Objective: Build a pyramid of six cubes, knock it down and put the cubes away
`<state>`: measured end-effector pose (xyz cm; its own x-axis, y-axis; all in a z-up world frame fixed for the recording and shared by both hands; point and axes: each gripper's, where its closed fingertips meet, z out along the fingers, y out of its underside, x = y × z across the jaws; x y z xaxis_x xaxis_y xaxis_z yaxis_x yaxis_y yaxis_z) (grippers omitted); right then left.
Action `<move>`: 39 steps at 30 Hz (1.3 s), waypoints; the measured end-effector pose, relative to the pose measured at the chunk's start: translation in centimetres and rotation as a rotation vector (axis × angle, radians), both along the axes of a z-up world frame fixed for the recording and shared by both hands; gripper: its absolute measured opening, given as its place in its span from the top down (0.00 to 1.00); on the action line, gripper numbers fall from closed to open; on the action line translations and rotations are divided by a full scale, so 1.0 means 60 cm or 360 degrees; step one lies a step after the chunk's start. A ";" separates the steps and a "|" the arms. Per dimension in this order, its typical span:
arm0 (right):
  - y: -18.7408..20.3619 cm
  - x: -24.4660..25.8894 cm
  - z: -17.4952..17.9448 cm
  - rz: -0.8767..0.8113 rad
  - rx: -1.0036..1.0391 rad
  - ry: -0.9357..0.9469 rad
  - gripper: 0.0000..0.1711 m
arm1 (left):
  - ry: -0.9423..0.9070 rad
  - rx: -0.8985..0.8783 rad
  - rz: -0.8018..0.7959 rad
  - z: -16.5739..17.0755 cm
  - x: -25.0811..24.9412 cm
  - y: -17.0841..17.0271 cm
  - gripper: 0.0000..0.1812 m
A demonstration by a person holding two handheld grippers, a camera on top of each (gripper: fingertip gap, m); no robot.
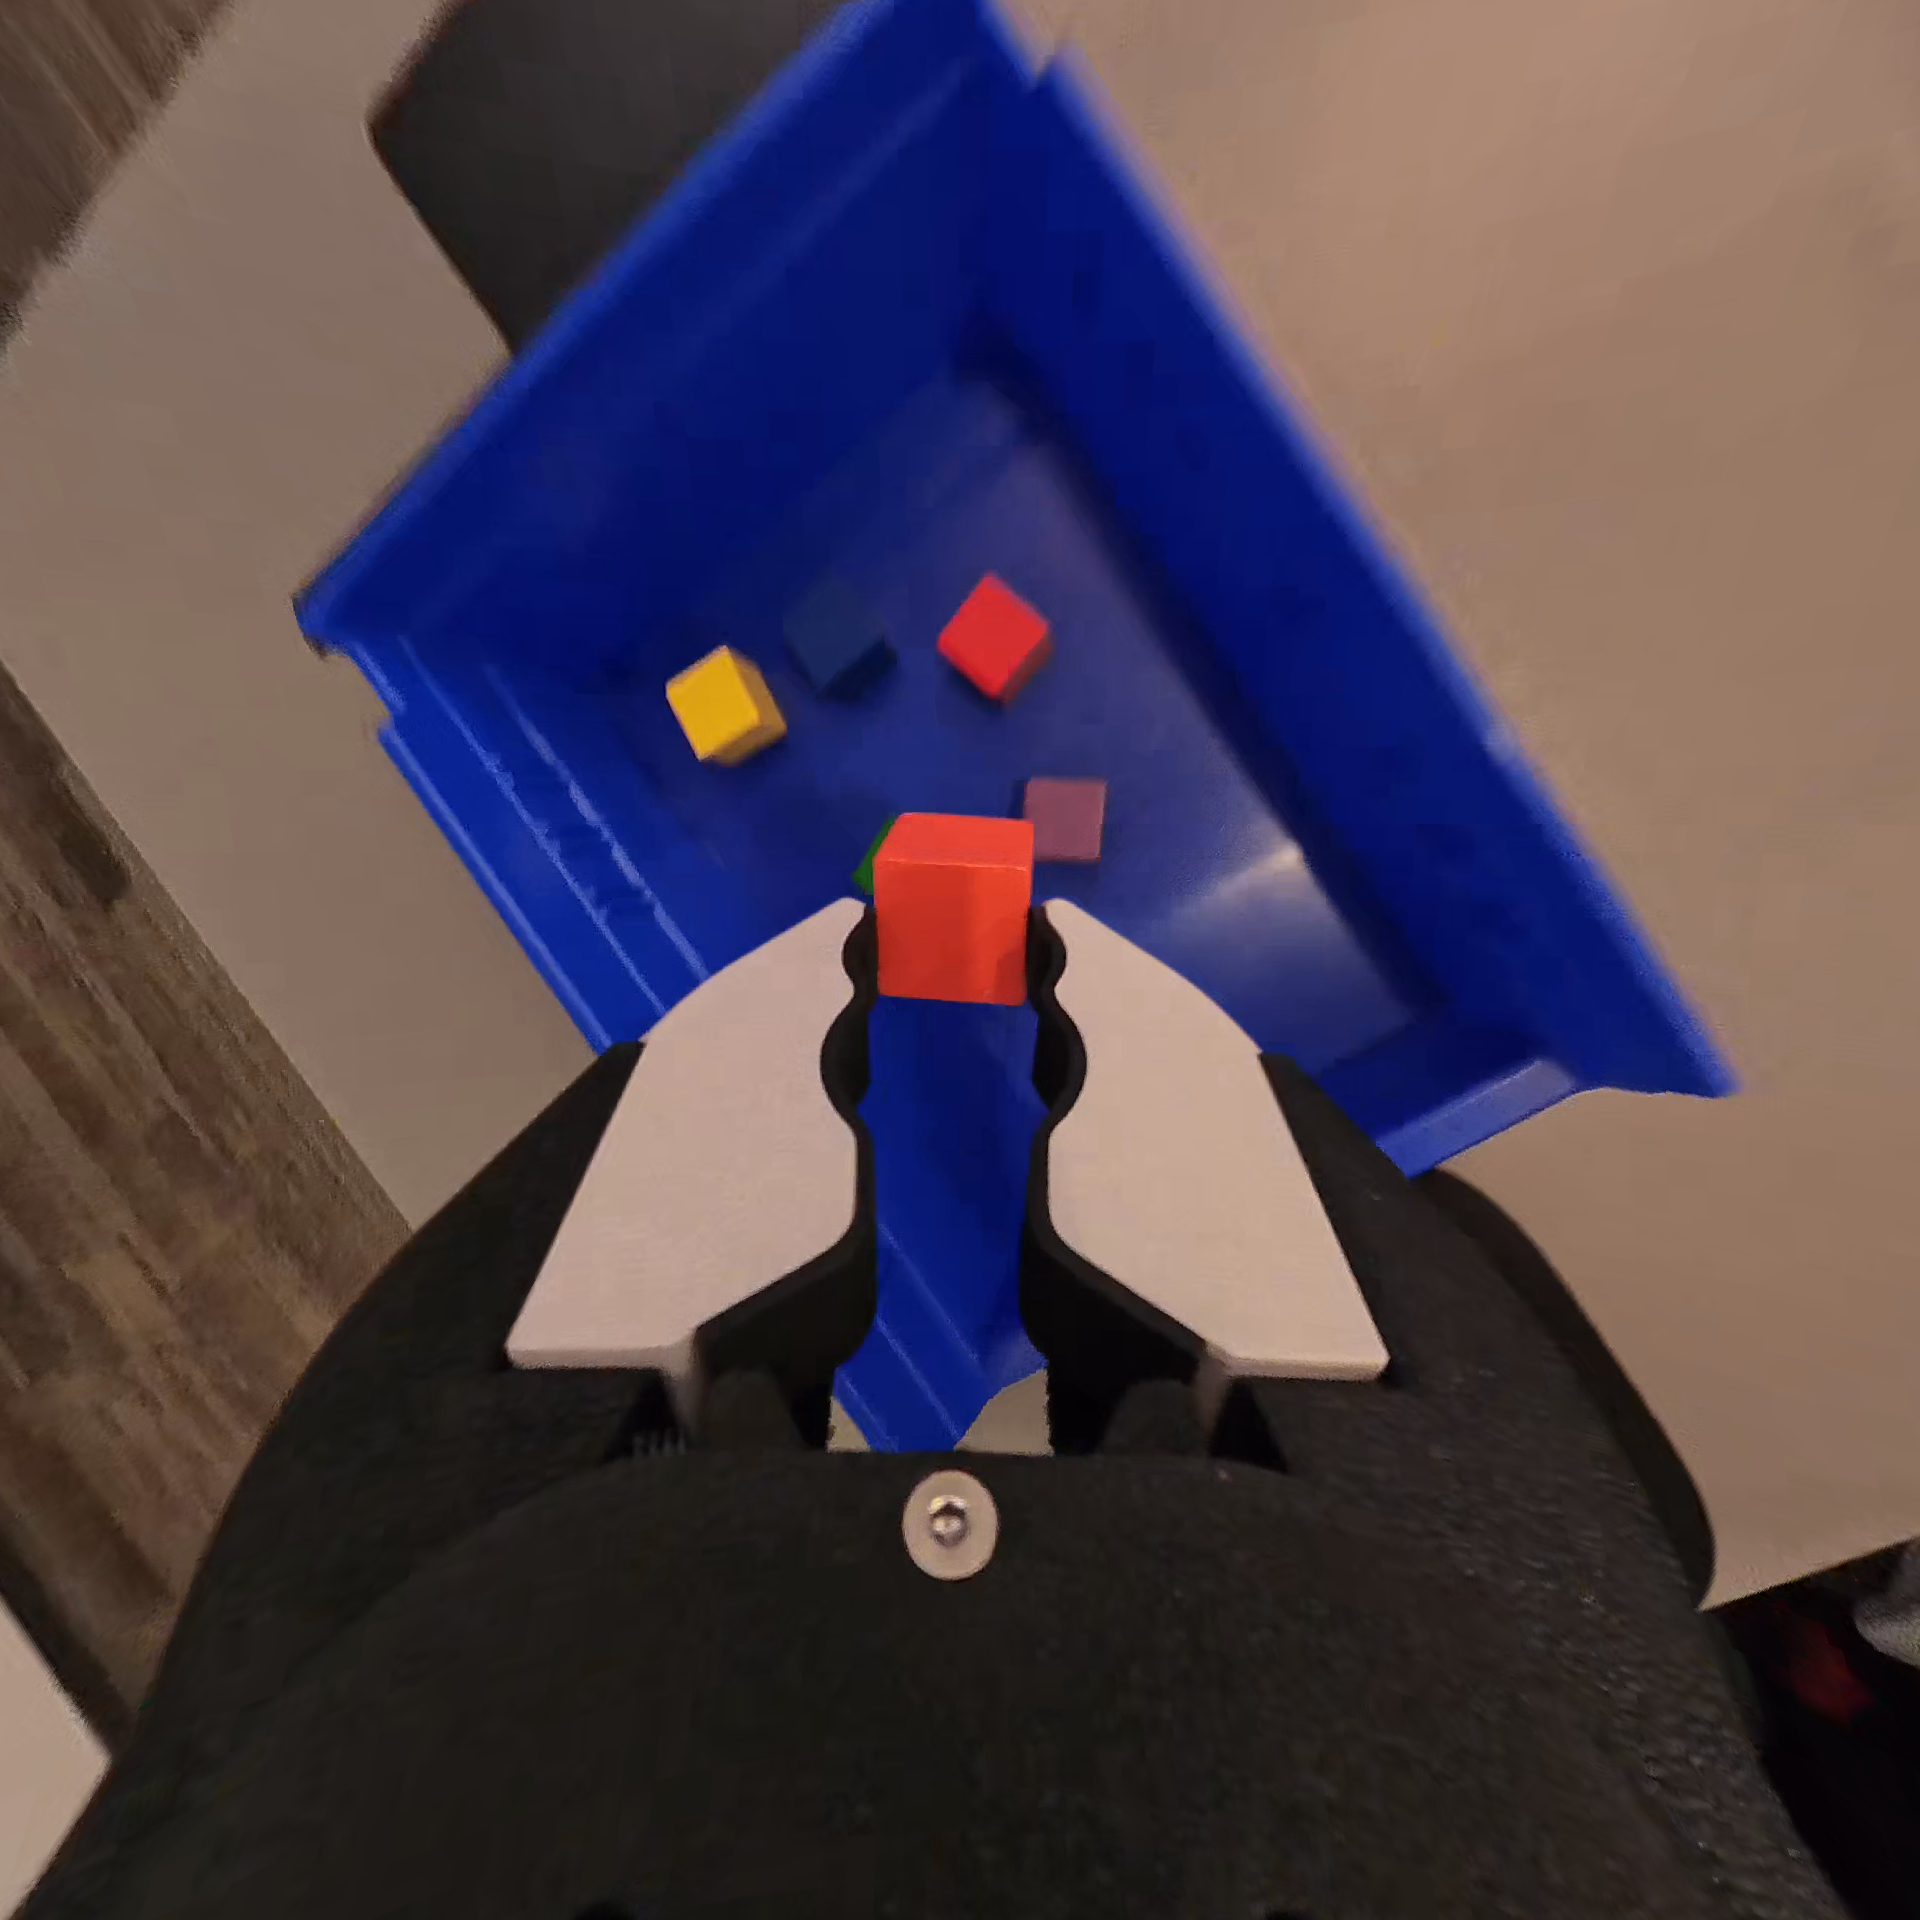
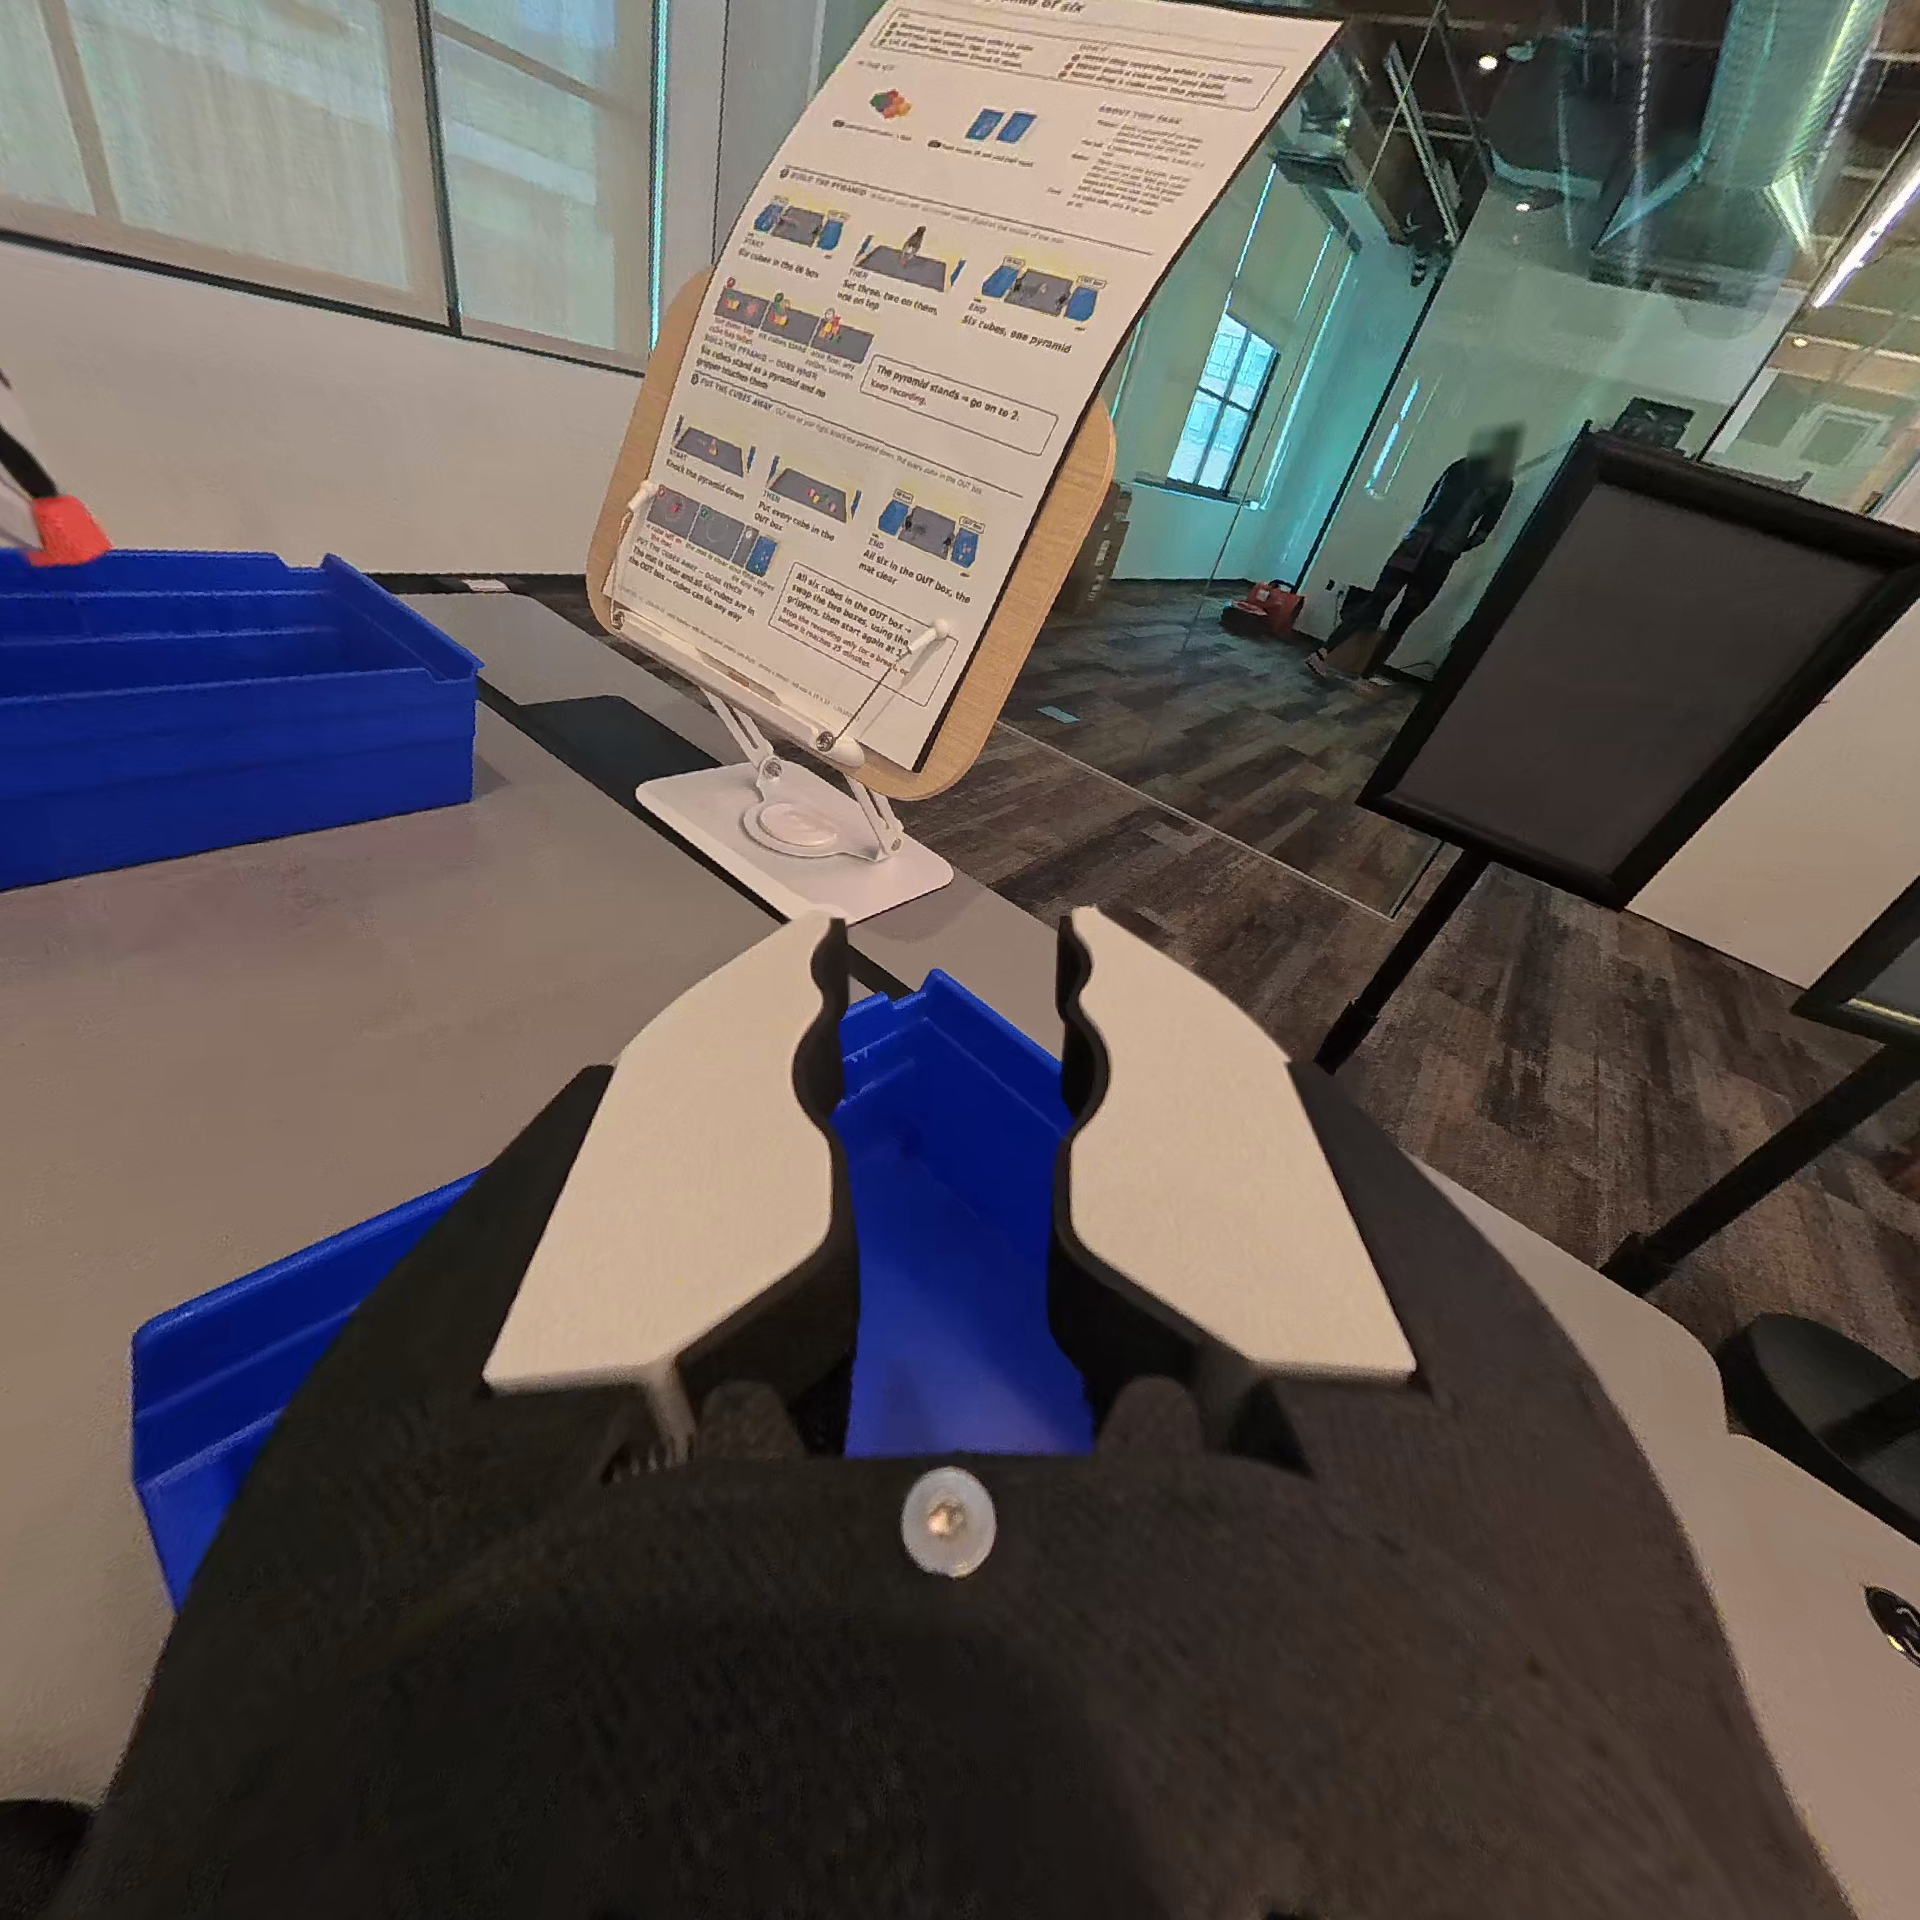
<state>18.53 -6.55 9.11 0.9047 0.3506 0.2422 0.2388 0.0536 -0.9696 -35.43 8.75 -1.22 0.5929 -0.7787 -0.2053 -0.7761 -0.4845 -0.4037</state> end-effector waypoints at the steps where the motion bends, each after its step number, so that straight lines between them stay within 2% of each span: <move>1: 0.000 0.000 0.000 -0.0002 -0.0005 0.0012 0.77 | -0.0045 0.0029 -0.0044 0.019 0.022 -0.004 0.85; 5: 0.002 -0.001 0.003 -0.0006 -0.0023 0.0065 0.77 | -0.0198 0.0126 -0.0269 0.077 0.130 -0.034 0.85; 8: 0.005 0.003 0.010 -0.0049 0.0017 0.0054 0.76 | -0.0247 0.0141 -0.0491 0.083 0.227 -0.073 0.85; 11: 0.003 0.000 0.015 -0.0046 0.0045 0.0043 0.76 | -0.0176 0.0131 -0.0739 0.048 0.315 -0.114 0.85; 17: -0.006 -0.005 0.024 -0.0009 0.0067 0.0059 0.80 | 0.0009 -0.0059 -0.1139 -0.072 0.439 -0.177 0.85; 21: -0.003 -0.004 0.012 -0.0033 0.0027 -0.0028 0.80 | 0.0175 -0.0154 -0.1314 -0.140 0.472 -0.196 0.85; 24: 0.003 -0.007 0.005 -0.0042 0.0005 -0.0071 0.80 | 0.0241 -0.0202 -0.1366 -0.169 0.486 -0.202 0.85; 39: 0.006 -0.001 -0.005 -0.0030 -0.0036 -0.0048 0.80 | 0.0365 -0.0188 -0.1432 -0.208 0.499 -0.198 0.85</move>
